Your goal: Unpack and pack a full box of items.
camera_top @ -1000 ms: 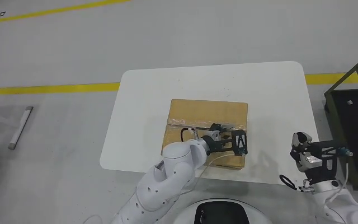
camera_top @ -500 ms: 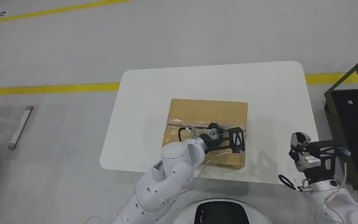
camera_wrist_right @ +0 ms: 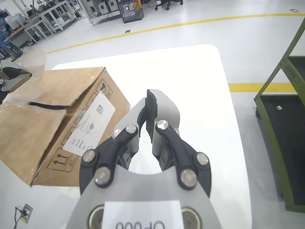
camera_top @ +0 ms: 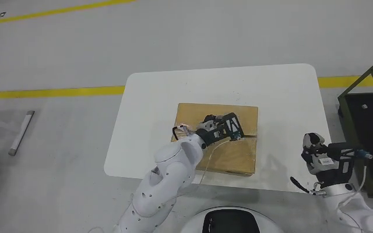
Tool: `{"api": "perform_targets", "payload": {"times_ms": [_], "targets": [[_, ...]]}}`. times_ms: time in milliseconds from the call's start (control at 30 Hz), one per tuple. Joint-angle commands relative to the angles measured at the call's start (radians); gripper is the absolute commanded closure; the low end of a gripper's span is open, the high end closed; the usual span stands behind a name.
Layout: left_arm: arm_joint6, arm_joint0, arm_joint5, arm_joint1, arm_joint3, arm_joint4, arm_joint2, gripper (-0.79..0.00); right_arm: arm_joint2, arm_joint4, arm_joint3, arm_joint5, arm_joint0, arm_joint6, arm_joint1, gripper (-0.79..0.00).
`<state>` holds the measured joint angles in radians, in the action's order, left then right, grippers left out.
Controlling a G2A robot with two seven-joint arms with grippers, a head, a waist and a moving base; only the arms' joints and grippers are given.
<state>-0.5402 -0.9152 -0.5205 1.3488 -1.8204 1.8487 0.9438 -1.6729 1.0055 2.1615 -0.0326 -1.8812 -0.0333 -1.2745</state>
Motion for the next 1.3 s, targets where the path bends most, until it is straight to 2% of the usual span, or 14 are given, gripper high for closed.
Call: {"api": "perform_targets", "payload": {"times_ms": [0, 100, 267, 567, 733, 833, 1000, 1267], "targets": [[-0.006, 0.000, 0.031, 0.000, -0.003, -0.006, 0.024, 0.000, 0.013, -0.034, -0.002, 0.001, 0.024, 0.002, -0.002, 0.000], [-0.020, 0.001, 0.072, 0.000, -0.008, -0.032, 0.070, 0.000, 0.052, -0.036, -0.008, 0.020, 0.065, -0.009, -0.003, 0.000], [-0.043, 0.007, 0.074, -0.008, -0.030, -0.021, 0.147, 0.000, 0.144, -0.017, -0.028, 0.048, 0.120, -0.028, -0.007, 0.000], [-0.088, -0.027, 0.079, -0.024, -0.098, -0.036, 0.289, 0.000, 0.265, 0.013, -0.080, 0.055, 0.159, -0.025, -0.015, 0.000], [-0.107, -0.033, 0.060, -0.032, -0.135, -0.019, 0.342, 0.000, 0.289, 0.031, -0.101, 0.057, 0.176, -0.039, -0.017, 0.000], [-0.116, -0.043, 0.095, -0.034, -0.145, -0.035, 0.384, 0.000, 0.294, 0.036, -0.114, 0.050, 0.186, -0.048, -0.017, 0.000], [-0.121, -0.054, 0.072, -0.043, -0.156, 0.002, 0.437, 0.000, 0.302, 0.041, -0.127, 0.045, 0.195, -0.054, -0.018, 0.000], [-0.122, -0.130, 0.125, -0.052, -0.163, 0.061, 0.487, 0.000, 0.307, 0.049, -0.139, 0.029, 0.206, -0.069, -0.019, 0.000]]}}
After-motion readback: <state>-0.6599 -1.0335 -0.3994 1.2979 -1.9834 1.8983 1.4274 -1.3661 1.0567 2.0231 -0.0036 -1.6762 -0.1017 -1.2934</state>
